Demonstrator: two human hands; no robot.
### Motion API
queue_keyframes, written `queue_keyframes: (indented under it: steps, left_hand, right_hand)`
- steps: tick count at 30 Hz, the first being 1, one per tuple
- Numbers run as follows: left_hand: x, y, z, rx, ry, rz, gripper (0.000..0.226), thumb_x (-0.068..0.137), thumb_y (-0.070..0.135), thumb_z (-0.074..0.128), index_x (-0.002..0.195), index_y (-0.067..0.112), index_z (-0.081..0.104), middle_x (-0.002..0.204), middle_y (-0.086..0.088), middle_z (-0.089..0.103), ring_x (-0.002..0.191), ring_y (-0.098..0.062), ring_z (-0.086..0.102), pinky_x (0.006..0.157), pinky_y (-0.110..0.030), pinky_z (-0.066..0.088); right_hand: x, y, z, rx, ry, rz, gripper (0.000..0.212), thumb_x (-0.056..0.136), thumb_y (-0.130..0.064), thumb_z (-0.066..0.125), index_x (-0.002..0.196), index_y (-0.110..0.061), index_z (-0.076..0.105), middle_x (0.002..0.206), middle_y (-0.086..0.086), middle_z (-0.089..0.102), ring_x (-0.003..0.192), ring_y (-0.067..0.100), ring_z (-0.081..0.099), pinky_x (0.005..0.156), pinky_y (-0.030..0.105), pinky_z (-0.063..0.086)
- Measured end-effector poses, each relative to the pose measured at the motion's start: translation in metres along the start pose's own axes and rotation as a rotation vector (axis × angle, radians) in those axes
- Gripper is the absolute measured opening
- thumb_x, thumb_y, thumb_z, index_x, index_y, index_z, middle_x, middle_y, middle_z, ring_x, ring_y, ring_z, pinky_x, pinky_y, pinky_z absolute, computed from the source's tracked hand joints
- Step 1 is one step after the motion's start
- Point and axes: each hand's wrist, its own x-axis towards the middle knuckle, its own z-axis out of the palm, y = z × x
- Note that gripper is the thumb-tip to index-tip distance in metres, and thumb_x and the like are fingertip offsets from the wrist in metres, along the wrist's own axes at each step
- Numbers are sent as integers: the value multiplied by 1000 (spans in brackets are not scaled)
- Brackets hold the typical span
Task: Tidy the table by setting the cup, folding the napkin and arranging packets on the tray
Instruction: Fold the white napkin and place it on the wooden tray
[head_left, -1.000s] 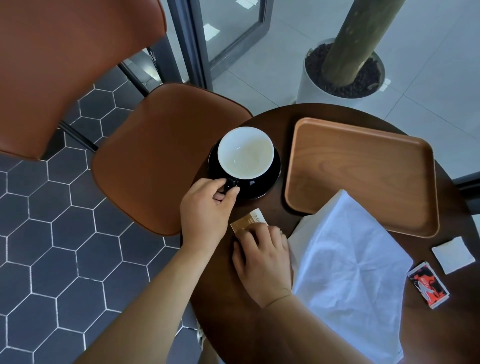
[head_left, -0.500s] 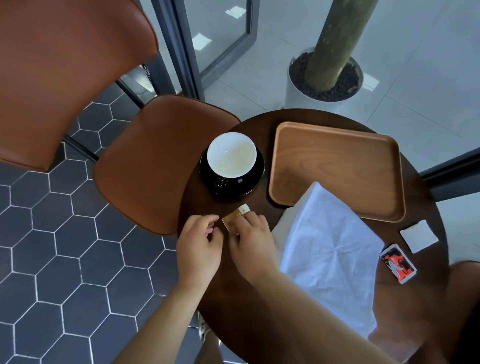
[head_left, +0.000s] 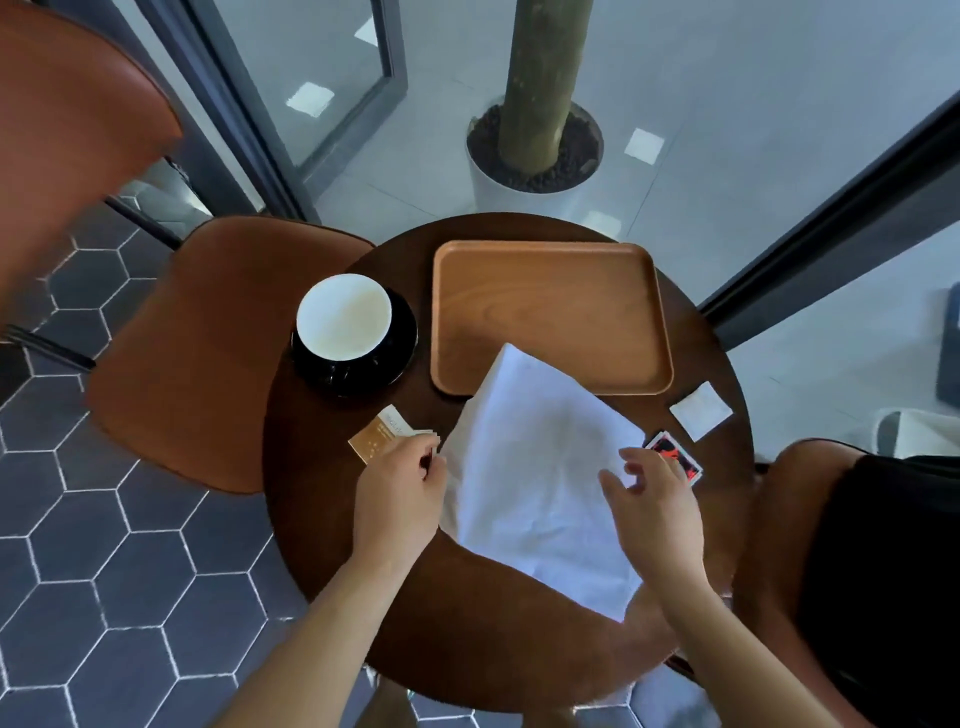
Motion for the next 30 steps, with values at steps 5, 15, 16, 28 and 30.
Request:
queue_keyframes:
  steps: [5, 15, 16, 28, 30]
  left_hand:
    - [6, 15, 14, 148, -29, -15, 17, 98, 25, 58, 103, 14, 69, 96, 0, 67, 90, -20, 63, 68, -29, 40]
    - [4, 30, 17, 12, -10, -142, 7, 93, 23, 65, 92, 24, 72, 82, 10, 65, 81, -14, 61, 59, -27, 40]
    - [1, 30, 16, -11, 9, -125, 6, 92, 22, 67, 92, 24, 73, 83, 11, 65, 82, -13, 61, 61, -26, 40]
    - [-28, 43, -1, -311, 27, -82, 28, 90, 22, 74, 85, 46, 60, 86, 33, 67, 88, 15, 63, 63, -6, 51]
    - [-33, 46, -2, -345, 22, -70, 26, 91, 22, 72, 87, 45, 60, 90, 41, 65, 92, 18, 62, 67, -4, 50]
  right_hand:
    - [9, 25, -1, -68, -56, 80, 25, 91, -40, 67, 107, -21, 63, 103, -1, 65, 88, 18, 60, 72, 37, 53]
    - [15, 30, 2, 111, -37, 193, 34, 88, -39, 73, 116, -22, 63, 90, -7, 67, 80, 13, 64, 72, 37, 58]
    - [15, 30, 2, 41, -25, 134, 36, 89, -40, 73, 117, -21, 61, 93, -6, 65, 82, 15, 62, 71, 36, 55]
    - [11, 27, -7, 373, 36, 233, 13, 85, -24, 77, 98, -27, 75, 79, -14, 72, 75, 11, 69, 69, 34, 59]
    - [10, 27, -20, 438, 55, 184, 8, 88, -24, 74, 88, -32, 74, 77, -18, 72, 75, 4, 68, 67, 29, 56]
